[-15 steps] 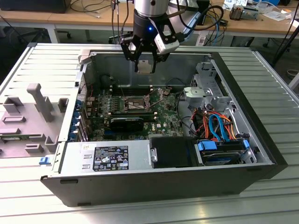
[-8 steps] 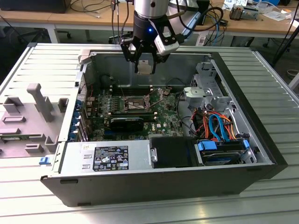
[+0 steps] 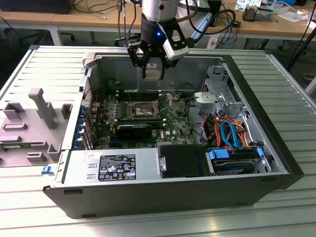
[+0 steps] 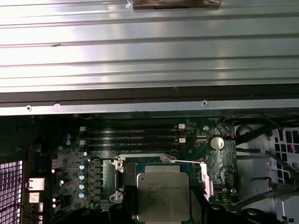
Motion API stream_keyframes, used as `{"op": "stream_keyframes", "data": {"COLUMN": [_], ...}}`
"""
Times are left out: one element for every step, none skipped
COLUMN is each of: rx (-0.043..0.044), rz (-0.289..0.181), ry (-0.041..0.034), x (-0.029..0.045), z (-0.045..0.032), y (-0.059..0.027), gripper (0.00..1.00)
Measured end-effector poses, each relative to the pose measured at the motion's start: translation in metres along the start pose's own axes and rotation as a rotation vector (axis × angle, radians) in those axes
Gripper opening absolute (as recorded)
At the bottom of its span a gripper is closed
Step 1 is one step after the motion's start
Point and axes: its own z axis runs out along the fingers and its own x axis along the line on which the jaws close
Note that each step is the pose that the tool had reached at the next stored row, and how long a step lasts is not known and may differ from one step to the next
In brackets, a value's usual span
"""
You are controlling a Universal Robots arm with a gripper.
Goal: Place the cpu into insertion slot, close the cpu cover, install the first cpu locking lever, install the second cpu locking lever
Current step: 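Place the cpu into insertion slot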
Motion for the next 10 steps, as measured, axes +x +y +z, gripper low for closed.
{"op": "stream_keyframes", "data": {"rx": [0.0000, 0.0000, 0.0000, 0.0001, 0.0000, 0.0000, 0.0000, 0.0000, 0.0000, 0.0000], "rz": [0.000, 0.000, 0.000, 0.000, 0.000, 0.000, 0.000, 0.000, 0.000, 0.000], "ry": [0.0001, 0.0000, 0.0000, 0.0000, 0.0000, 0.0000, 0.0000, 0.0000, 0.0000, 0.0000], "x": [0.0000, 0.0000, 0.0000, 0.0000, 0.0000, 0.0000, -0.0001, -0.0001, -0.0001, -0.0001], "z": [0.0003, 0.0007, 0.0009, 0.0011, 0.0013, 0.0015, 0.0019, 0.0021, 0.0024, 0.0026], "y": [-0.0002, -0.0005, -0.0006, -0.0008, -0.0009, -0.0011, -0.0013, -0.0014, -0.0016, -0.0017], "gripper": [0.54, 0.54, 0.54, 0.54, 0.54, 0.54, 0.54, 0.54, 0.54, 0.54]}}
